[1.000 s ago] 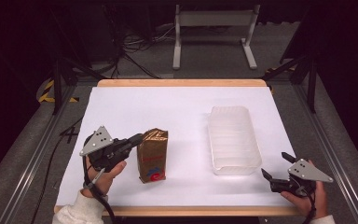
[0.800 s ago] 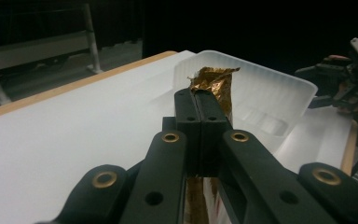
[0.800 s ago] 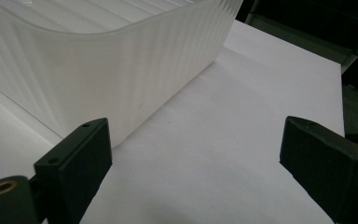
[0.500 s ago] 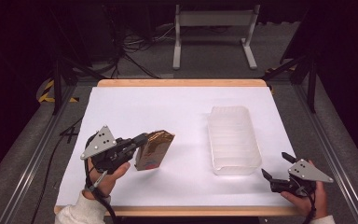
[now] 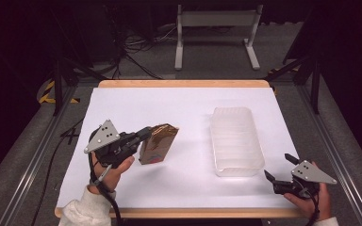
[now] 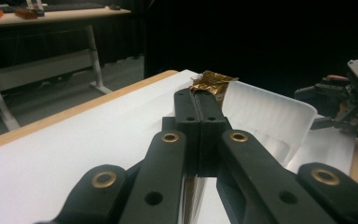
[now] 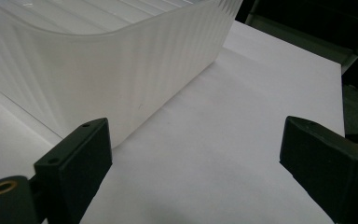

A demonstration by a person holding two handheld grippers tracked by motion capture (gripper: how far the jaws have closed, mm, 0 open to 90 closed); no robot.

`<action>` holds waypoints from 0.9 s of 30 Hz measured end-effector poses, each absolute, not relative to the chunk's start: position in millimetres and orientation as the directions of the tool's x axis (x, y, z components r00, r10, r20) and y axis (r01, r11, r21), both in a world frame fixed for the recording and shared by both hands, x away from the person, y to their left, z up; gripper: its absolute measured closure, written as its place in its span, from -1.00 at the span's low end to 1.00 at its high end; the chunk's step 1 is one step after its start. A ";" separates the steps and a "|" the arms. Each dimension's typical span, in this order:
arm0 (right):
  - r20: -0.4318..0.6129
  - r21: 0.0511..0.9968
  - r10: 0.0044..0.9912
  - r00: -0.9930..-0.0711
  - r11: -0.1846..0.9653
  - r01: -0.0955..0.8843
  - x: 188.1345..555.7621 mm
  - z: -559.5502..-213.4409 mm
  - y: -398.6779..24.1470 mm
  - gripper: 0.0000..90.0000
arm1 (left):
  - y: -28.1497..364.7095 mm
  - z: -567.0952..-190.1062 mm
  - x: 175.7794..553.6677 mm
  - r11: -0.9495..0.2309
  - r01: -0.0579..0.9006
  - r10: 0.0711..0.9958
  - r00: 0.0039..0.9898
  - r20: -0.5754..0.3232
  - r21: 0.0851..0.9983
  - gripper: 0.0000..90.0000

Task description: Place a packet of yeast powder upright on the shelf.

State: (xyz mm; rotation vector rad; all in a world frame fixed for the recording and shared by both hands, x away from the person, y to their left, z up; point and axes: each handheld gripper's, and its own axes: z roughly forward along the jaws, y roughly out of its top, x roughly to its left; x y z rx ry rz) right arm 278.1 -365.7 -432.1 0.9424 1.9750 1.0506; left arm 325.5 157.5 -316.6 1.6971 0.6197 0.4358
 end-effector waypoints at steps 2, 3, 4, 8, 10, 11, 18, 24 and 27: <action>-0.239 0.872 0.838 -0.490 0.407 0.272 278.1 -432.2 -365.8 -0.79 | 155.8 -315.7 326.9 -0.139 0.169 0.612 0.789 -0.050 0.976 1.00; -0.238 0.872 0.838 -0.490 0.407 0.272 278.1 -432.2 -366.0 -0.79 | 155.0 -315.0 327.9 -0.137 0.163 0.611 0.790 -0.047 0.977 1.00; -0.238 0.873 0.839 -0.490 0.406 0.271 278.0 -432.1 -366.1 -0.79 | 153.5 -314.4 328.4 -0.136 0.166 0.608 0.792 -0.049 0.977 1.00; -0.236 0.874 0.839 -0.491 0.404 0.270 278.1 -432.2 -366.1 -0.79 | 147.1 -311.5 331.1 -0.137 0.156 0.599 0.800 -0.044 0.978 1.00; -0.235 0.874 0.839 -0.492 0.404 0.271 278.2 -432.2 -366.0 -0.79 | 143.8 -309.9 332.8 -0.132 0.154 0.593 0.804 -0.047 0.979 1.00; -0.234 0.874 0.839 -0.492 0.403 0.270 278.1 -432.2 -366.0 -0.79 | 141.9 -309.0 333.7 -0.134 0.149 0.591 0.806 -0.042 0.980 1.00; -0.232 0.874 0.839 -0.491 0.401 0.273 278.3 -432.6 -366.2 -0.79 | 133.8 -305.0 337.1 -0.130 0.142 0.578 0.815 -0.041 0.981 1.00; -0.230 0.875 0.841 -0.490 0.399 0.274 278.4 -432.5 -366.3 -0.79 | 126.8 -300.1 341.6 -0.117 0.134 0.567 0.822 -0.045 0.984 1.00; -0.229 0.875 0.841 -0.490 0.398 0.274 278.4 -432.5 -366.5 -0.79 | 122.3 -297.6 343.8 -0.115 0.131 0.560 0.827 -0.045 0.985 1.00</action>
